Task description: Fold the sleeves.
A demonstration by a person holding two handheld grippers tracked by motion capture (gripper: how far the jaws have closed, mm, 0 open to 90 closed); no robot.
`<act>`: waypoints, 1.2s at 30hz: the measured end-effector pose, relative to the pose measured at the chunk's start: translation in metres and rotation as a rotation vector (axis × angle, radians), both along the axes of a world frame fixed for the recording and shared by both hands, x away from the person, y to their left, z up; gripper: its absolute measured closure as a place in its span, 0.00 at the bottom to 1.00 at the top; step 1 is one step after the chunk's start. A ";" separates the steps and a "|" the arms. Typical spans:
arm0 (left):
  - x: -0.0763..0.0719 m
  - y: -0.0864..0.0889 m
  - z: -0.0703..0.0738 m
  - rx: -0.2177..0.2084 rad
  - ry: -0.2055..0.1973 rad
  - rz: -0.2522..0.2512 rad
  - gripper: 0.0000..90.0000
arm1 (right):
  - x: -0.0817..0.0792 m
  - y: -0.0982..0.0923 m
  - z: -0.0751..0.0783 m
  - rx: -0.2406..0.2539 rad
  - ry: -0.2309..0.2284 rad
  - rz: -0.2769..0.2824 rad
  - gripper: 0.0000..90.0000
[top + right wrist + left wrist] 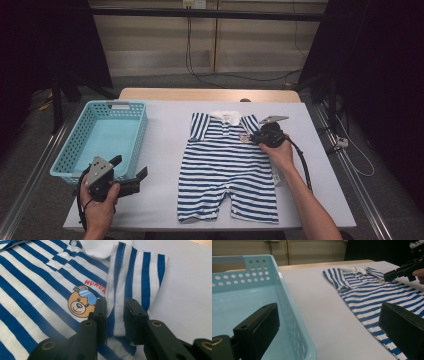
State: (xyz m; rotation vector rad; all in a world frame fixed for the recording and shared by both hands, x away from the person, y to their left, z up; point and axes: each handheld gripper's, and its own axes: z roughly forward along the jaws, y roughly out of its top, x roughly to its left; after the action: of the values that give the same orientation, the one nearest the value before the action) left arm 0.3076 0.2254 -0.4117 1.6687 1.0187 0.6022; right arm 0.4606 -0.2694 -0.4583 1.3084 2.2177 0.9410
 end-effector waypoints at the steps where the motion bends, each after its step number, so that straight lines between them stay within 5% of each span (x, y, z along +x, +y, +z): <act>1: 0.000 0.000 0.000 0.001 -0.001 0.000 0.04 | 0.000 0.000 0.000 -0.003 0.005 -0.001 0.83; 6: 0.000 -0.001 0.000 0.002 0.001 -0.007 0.04 | 0.001 0.001 0.000 -0.010 0.001 -0.019 0.98; 19: 0.001 -0.001 0.000 0.013 0.002 -0.009 0.04 | 0.003 0.001 0.006 0.159 -0.028 -0.053 0.99; 22: 0.000 -0.001 0.000 0.004 0.000 -0.008 0.04 | 0.003 0.005 0.008 0.145 -0.031 -0.047 0.99; 28: 0.001 -0.001 0.000 0.005 -0.002 -0.002 0.04 | 0.006 0.004 0.011 0.115 -0.048 -0.029 0.89; 32: 0.000 -0.002 0.000 0.001 -0.002 -0.011 0.04 | 0.002 0.004 0.014 0.137 -0.028 -0.013 0.84; 36: 0.000 -0.005 0.001 0.009 -0.008 -0.024 0.04 | -0.005 -0.001 0.017 0.161 -0.058 -0.021 0.76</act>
State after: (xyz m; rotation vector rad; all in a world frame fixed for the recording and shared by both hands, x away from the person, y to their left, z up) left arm 0.3077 0.2207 -0.4104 1.6823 0.9903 0.5982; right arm 0.4561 -0.2702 -0.4412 1.3524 2.1182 1.1548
